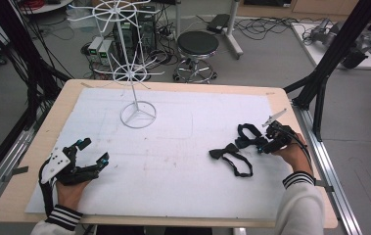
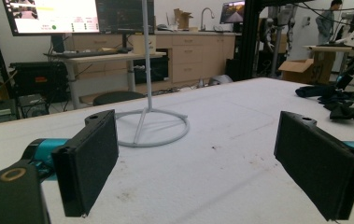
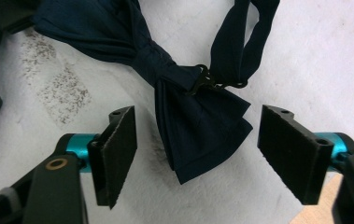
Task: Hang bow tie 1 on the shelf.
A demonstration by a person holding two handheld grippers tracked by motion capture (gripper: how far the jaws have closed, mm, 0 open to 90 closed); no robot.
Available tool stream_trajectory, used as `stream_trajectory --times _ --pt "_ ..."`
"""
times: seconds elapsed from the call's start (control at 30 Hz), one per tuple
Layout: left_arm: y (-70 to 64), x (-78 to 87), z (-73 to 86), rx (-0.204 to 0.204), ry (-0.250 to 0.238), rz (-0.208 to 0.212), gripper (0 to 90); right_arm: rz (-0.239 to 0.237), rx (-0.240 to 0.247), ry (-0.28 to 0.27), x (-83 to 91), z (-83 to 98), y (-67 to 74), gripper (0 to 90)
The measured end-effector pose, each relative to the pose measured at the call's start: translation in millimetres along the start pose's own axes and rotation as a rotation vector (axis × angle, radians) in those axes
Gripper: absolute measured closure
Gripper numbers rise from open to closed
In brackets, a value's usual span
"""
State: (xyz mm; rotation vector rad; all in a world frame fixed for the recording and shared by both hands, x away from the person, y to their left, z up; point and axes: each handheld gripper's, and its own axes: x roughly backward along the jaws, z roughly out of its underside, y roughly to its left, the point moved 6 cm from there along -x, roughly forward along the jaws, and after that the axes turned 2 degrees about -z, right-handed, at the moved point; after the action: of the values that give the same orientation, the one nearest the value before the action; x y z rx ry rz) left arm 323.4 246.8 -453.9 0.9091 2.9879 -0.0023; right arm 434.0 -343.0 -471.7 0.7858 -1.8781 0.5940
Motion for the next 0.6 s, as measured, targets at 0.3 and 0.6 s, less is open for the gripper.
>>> stream_trajectory --times 0.3,0.6 --pt "-0.2 -0.1 0.0 0.001 -0.001 0.0 14.2 -0.053 -0.032 -0.004 0.5 1.1 -0.8 51.7" --pt "-0.2 -0.1 -0.1 0.001 -0.001 0.0 14.2 -0.064 -0.046 0.012 3.6 1.5 1.1 82.2"
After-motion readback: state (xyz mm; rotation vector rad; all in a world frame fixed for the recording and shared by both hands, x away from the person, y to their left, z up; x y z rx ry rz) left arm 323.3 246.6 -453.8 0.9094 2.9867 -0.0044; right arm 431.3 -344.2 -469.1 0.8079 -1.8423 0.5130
